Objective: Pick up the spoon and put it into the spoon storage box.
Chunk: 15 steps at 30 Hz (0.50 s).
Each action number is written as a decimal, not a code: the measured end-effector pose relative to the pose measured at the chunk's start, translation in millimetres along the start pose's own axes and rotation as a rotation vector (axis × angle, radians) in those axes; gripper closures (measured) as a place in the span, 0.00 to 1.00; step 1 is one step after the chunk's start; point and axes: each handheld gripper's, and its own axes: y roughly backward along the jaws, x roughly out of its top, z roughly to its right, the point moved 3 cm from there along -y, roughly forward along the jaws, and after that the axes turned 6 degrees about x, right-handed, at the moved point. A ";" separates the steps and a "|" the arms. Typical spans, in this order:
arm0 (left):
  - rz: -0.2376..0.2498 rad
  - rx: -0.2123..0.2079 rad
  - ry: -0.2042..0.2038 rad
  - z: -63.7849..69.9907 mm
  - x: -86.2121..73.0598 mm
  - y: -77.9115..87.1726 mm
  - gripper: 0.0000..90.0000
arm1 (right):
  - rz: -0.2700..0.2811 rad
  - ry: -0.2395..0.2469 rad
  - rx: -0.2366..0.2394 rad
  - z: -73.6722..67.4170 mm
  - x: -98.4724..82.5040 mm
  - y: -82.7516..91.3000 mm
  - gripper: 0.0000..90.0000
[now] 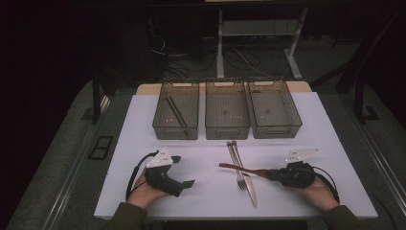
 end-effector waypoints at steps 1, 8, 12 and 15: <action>0.005 0.002 0.000 0.2 0.3 0.9 0.00 | 0.004 0.000 0.003 0.5 -0.2 0.0 0.88; 0.006 0.004 0.004 -1.5 0.3 -0.1 0.00 | 0.014 0.002 -0.008 2.5 0.2 3.2 0.89; -0.001 0.006 0.002 -0.6 -0.6 0.4 0.00 | 0.048 -0.009 -0.005 4.0 3.0 8.0 0.89; 0.000 0.008 0.004 0.2 -1.1 1.0 0.00 | 0.063 -0.011 -0.007 3.8 4.8 10.5 0.89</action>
